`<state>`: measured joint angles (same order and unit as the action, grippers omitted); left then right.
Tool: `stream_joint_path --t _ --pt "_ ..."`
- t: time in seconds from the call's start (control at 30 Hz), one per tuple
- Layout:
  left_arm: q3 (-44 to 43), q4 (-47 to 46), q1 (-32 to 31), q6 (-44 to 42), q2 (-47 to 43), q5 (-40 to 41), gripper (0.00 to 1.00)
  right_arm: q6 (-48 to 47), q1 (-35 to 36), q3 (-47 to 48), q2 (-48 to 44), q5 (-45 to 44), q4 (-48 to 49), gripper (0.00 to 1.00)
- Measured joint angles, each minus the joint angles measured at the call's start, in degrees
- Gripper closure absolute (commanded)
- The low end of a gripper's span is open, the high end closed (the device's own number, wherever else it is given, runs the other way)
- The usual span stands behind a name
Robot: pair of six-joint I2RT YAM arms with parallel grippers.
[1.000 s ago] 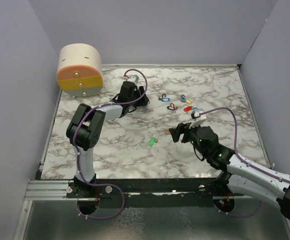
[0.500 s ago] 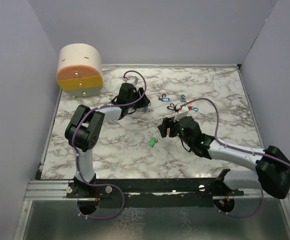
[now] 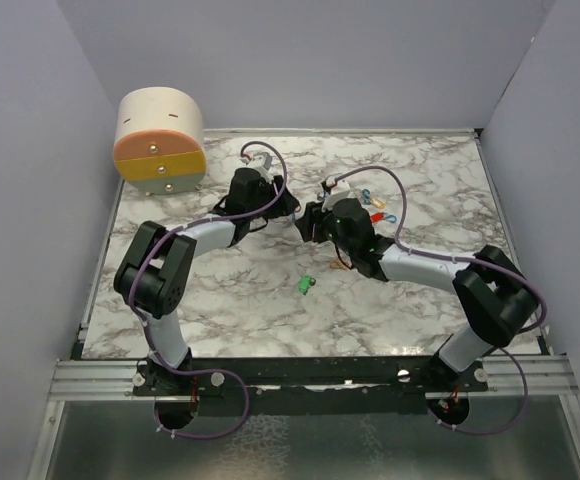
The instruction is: Put the keys on the keyring
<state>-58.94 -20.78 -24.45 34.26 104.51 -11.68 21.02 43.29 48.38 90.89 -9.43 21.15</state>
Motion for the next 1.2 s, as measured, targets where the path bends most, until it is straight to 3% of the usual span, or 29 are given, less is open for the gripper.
stream_joint_path --t 0.4,1.2 --pt "0.9 -0.7 0.0 0.0 -3.5 -3.4 0.44 0.9 -6.9 0.9 3.5 8.7 5.5 0.55" --pt "2.1 -0.7 0.0 0.9 -3.5 -7.6 0.44 -0.5 -7.4 0.9 8.6 13.4 11.3 0.69"
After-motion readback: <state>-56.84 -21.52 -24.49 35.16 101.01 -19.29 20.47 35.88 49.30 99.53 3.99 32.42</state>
